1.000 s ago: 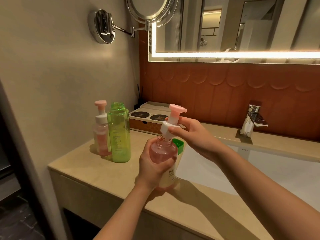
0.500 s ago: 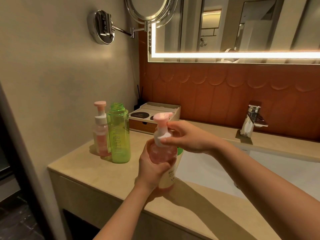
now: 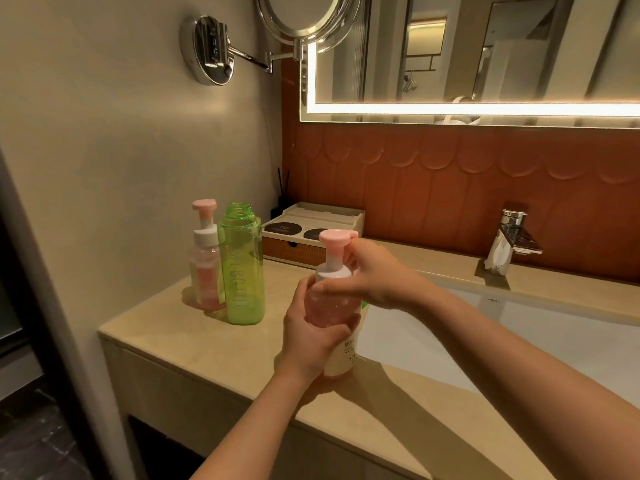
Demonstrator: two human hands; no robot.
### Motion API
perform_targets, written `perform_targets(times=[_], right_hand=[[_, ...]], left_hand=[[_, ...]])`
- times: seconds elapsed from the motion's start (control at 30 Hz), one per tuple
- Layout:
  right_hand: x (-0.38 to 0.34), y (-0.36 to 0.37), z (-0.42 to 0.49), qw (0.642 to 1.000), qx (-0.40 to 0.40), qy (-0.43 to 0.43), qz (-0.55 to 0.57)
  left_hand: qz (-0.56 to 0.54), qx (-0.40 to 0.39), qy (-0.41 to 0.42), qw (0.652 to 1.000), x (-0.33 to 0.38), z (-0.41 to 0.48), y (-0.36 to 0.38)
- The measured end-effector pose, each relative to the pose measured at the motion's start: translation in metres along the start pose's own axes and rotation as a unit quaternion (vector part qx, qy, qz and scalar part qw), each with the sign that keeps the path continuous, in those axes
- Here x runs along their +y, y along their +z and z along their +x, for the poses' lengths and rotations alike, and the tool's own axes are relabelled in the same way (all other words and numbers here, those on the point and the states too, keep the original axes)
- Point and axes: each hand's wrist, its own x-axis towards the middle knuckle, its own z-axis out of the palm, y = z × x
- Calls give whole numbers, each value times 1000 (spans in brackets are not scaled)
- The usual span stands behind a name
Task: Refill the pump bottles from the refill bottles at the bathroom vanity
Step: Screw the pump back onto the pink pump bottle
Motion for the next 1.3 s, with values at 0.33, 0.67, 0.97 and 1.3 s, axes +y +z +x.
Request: perform_targets(times=[0.33, 0.67, 0.97, 1.3], right_hand=[[4, 9, -11, 959, -80, 50, 269], [11, 9, 2, 982, 47, 6, 181], [6, 22, -3, 960, -27, 17, 277], [17, -3, -6, 986, 6, 1, 165]], left_hand=[[22, -4, -7, 1000, 1, -1, 1], [15, -16, -9, 1000, 4, -3, 2], [14, -12, -3, 1000, 2, -1, 2], [18, -33, 11, 999, 3, -2, 1]])
